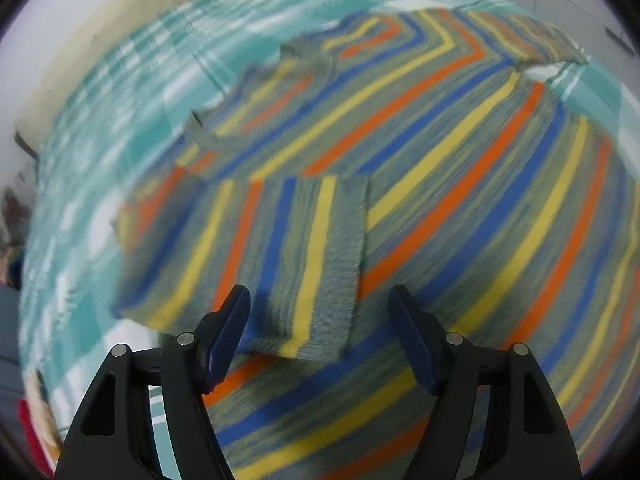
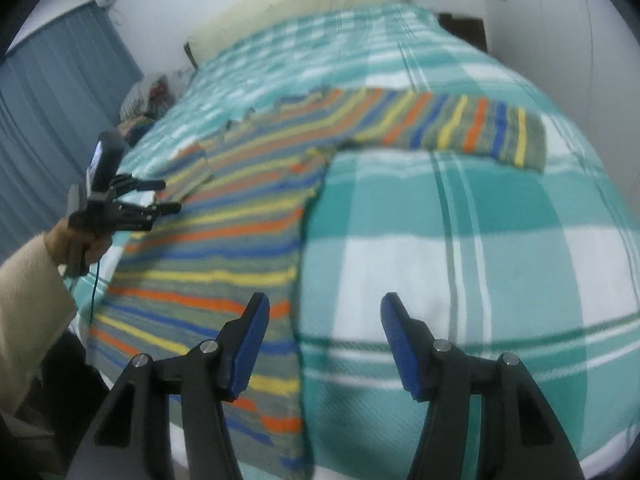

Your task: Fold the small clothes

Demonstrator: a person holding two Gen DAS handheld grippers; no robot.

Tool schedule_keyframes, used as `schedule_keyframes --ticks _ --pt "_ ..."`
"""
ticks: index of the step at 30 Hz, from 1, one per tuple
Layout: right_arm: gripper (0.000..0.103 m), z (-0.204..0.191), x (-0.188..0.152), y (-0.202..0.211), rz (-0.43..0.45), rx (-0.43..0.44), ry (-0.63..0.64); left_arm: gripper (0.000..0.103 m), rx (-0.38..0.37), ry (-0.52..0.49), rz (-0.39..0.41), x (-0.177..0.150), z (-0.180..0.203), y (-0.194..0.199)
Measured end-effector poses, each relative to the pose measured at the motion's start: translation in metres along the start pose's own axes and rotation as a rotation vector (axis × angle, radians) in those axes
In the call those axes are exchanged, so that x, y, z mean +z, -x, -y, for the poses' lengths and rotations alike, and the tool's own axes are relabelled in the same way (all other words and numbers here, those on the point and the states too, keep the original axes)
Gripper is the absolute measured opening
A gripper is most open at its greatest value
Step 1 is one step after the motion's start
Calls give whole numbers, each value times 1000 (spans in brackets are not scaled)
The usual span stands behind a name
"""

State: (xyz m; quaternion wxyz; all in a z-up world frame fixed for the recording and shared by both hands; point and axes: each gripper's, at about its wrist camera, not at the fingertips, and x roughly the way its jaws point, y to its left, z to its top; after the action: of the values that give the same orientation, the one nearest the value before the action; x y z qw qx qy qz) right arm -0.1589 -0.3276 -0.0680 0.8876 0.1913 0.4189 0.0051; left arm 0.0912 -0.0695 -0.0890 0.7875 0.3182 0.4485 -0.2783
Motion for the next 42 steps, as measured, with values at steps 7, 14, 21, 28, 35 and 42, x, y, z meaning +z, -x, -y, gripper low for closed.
schedule_keyframes --ticks 7,14,21,28,35,42 --pt "58 0 3 4 40 23 -11 38 -158 171 29 -13 -21 -9" --pt "58 -8 3 8 63 25 15 6 -180 508 197 -33 -101 55" --pt "58 -6 3 9 77 28 8 5 167 1024 254 -134 -228 98" --pt "58 -16 2 -1 51 22 41 4 296 1202 109 -203 -245 58" --pt "58 -16 0 -6 36 -1 57 3 333 1240 71 -226 -238 48" --pt "58 -16 0 -8 33 -4 65 3 330 1261 25 -233 -240 32"
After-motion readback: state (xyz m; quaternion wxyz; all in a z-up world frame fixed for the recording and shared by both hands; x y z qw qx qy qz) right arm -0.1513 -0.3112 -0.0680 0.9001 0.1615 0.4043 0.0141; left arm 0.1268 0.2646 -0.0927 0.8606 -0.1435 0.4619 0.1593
